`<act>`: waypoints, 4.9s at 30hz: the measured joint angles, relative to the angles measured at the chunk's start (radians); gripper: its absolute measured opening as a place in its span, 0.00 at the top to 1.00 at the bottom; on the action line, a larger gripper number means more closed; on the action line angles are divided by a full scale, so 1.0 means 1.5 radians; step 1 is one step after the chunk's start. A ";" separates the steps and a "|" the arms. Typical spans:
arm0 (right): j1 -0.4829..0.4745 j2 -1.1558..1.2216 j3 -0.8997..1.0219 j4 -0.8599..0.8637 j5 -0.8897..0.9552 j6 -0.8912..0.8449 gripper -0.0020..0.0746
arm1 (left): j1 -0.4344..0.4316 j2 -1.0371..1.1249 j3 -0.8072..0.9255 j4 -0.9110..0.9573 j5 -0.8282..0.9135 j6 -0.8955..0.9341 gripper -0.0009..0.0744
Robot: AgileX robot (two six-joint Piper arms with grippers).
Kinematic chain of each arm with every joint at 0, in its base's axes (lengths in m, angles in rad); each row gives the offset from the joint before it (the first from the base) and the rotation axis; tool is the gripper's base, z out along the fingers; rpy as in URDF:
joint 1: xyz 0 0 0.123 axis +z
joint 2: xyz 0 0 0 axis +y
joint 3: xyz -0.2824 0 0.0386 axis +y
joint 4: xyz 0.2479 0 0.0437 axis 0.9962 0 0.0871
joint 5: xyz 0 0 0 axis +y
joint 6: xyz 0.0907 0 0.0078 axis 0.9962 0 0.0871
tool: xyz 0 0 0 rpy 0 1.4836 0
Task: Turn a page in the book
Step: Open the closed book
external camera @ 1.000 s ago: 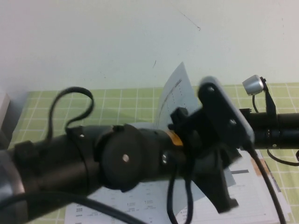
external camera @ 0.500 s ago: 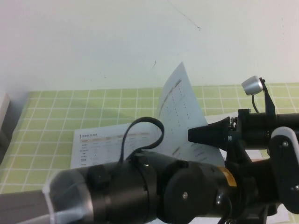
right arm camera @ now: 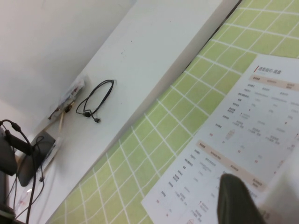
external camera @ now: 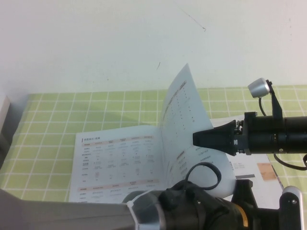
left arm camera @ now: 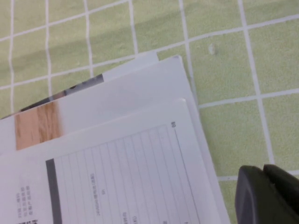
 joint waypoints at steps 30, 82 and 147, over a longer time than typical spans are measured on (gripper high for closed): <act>0.000 0.000 0.000 0.000 -0.048 0.000 0.69 | 0.000 0.027 -0.003 0.651 0.111 -0.671 0.99; 0.000 0.141 -0.014 -0.013 -0.384 -0.072 0.82 | -0.004 0.006 -0.010 0.849 0.396 -1.069 0.99; 0.000 -0.314 0.097 -0.153 -0.481 0.080 0.91 | 0.169 -0.349 0.081 0.942 0.241 -1.267 0.99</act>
